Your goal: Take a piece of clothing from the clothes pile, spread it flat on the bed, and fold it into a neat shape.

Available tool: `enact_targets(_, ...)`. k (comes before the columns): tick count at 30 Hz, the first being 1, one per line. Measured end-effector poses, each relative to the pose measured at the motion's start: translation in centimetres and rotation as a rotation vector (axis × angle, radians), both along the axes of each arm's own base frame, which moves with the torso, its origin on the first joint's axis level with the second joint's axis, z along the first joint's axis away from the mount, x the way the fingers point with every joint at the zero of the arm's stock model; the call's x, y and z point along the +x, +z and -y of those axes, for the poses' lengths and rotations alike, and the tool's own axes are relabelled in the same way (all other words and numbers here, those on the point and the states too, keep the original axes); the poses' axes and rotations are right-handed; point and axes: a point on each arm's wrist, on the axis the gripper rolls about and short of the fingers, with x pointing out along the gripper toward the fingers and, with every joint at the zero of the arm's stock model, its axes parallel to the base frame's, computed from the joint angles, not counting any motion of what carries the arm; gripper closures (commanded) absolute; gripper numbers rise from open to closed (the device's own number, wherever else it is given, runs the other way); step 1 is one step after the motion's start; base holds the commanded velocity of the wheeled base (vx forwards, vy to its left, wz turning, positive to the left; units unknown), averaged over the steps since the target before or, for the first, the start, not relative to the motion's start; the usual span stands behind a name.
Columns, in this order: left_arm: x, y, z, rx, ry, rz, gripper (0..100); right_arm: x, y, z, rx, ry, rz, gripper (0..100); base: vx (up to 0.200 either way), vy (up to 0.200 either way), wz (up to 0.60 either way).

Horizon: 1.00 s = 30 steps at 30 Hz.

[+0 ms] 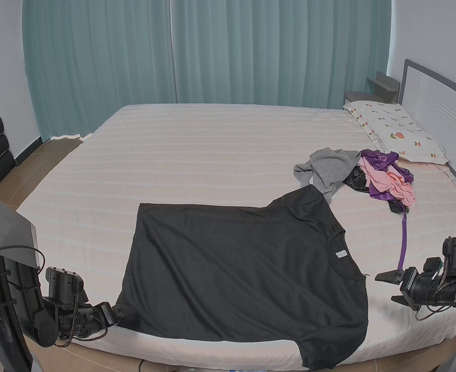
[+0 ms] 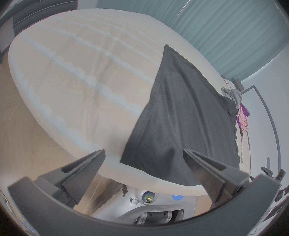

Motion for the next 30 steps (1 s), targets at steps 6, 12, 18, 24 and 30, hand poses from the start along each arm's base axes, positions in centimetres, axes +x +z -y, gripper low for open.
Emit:
enact_targets(6,0.3,-0.2,0.0,0.004,-0.007,0.005,0,0.1,-0.1,0.0,0.002,-0.001,-0.004,0,0.0,0.0,0.0)
enact_targets(12,0.6,-0.3,0.6,0.002,-0.036,0.01,0,0.1,-0.2,0.0,0.005,-0.003,-0.011,0,0.0,0.0,0.0)
enact_targets(18,1.1,-0.7,1.1,0.005,-0.055,0.008,0,0.1,-0.2,0.0,0.005,-0.002,-0.013,0,0.0,0.0,0.0)
enact_targets(24,1.6,-1.1,1.3,0.013,-0.055,0.01,0,0.2,-0.1,0.0,0.005,-0.003,-0.009,0,0.0,0.0,0.0)
enact_targets(30,1.7,-1.3,1.2,0.017,-0.048,0.006,100,0.2,-0.2,0.0,0.006,-0.003,-0.014,0,0.0,0.0,0.0)
